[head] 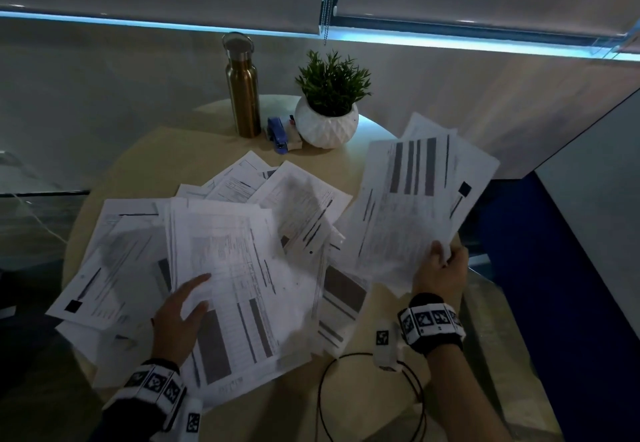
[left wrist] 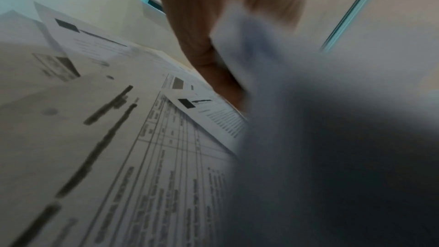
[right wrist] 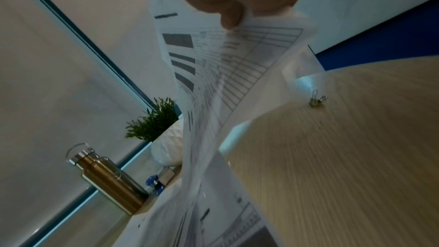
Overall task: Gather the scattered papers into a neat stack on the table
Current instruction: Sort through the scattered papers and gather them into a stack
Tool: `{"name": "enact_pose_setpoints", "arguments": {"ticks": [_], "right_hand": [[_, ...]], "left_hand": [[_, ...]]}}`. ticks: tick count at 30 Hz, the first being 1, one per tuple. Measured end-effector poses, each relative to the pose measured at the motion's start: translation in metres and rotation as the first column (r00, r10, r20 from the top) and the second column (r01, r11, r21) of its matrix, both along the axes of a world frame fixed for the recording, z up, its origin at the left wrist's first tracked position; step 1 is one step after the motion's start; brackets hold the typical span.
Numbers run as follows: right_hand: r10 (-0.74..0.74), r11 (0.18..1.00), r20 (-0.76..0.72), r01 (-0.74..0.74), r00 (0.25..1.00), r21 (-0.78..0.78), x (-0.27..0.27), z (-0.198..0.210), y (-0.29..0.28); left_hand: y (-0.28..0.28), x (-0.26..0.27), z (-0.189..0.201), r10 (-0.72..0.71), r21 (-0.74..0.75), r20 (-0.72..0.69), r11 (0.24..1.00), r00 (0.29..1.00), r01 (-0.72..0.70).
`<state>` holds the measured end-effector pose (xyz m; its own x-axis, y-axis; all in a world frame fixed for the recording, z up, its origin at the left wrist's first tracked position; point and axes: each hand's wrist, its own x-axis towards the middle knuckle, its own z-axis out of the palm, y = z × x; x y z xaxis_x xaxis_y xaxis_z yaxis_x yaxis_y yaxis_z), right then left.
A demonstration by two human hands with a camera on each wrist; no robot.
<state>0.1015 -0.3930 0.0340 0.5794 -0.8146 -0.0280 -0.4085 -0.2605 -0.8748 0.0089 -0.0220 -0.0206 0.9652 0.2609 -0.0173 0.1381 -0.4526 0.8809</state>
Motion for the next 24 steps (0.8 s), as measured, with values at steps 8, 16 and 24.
{"name": "enact_pose_setpoints", "arguments": {"ticks": [8, 16, 24], "right_hand": [[-0.207, 0.975, 0.356, 0.162, 0.911, 0.153, 0.006, 0.022, -0.019], [0.529, 0.827, 0.005, -0.517, 0.849, 0.219, -0.012, -0.016, 0.041], [0.765, 0.644, -0.25, -0.721, 0.594, 0.257, -0.024, -0.051, 0.1]], "left_hand": [[0.003, 0.009, -0.008, 0.005, -0.008, -0.01, 1.0, 1.0, -0.005], [-0.011, 0.023, 0.007, 0.062, -0.374, -0.203, 0.917, 0.977, -0.136], [-0.035, 0.02, 0.013, 0.042, -0.42, -0.291, 0.892, 0.956, -0.167]]}}
